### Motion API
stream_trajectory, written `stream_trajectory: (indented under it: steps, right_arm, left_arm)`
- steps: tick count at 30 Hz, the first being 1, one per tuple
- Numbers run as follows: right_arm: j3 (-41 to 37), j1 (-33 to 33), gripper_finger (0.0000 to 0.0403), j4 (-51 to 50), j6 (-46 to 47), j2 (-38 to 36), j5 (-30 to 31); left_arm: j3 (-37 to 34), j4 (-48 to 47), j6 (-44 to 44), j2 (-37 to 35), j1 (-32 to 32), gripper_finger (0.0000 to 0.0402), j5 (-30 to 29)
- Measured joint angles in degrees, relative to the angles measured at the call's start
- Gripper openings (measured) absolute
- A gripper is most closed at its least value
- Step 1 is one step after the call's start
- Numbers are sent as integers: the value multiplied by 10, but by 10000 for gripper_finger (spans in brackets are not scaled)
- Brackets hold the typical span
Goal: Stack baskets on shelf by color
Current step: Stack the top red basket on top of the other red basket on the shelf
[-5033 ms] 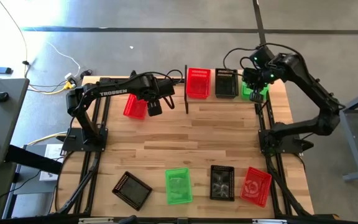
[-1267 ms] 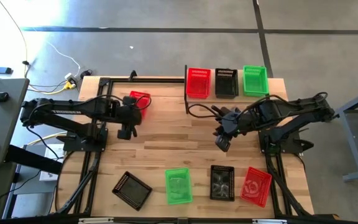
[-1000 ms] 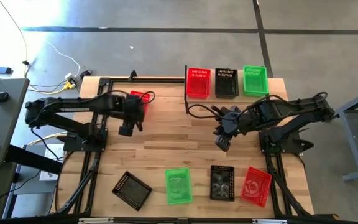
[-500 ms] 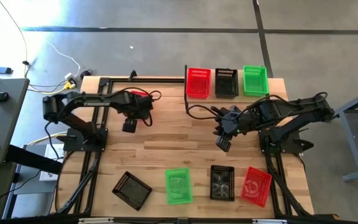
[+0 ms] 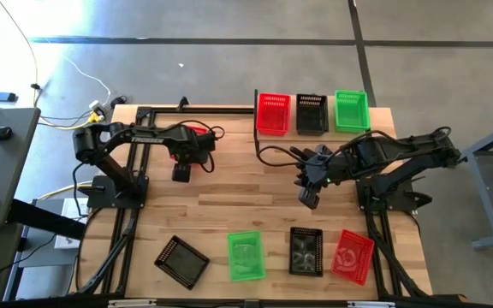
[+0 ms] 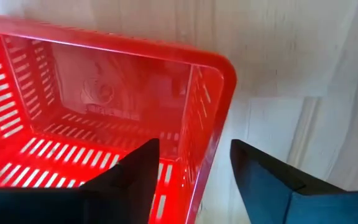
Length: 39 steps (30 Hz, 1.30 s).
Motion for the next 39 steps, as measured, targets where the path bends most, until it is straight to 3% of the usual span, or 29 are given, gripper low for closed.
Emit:
stream_trajectory:
  steps: [12,21,31,35,39]
  right_arm:
    - [0,0,79,-19,0,0,0]
    - [0,0,79,-19,28,0,16]
    - [0,0,79,-19,93,0,33]
    - [0,0,79,-20,106,0,79]
    - [0,-2,79,-21,101,0,170]
  left_arm:
    - [9,-8,-82,-2,-4,9,30]
    - [94,-106,-153,-30,-29,4,32]
    - [294,-173,-200,-50,-66,4,26]
    - [370,-154,-180,-50,-75,4,-7]
    - [415,-85,-165,-50,-82,4,-29]
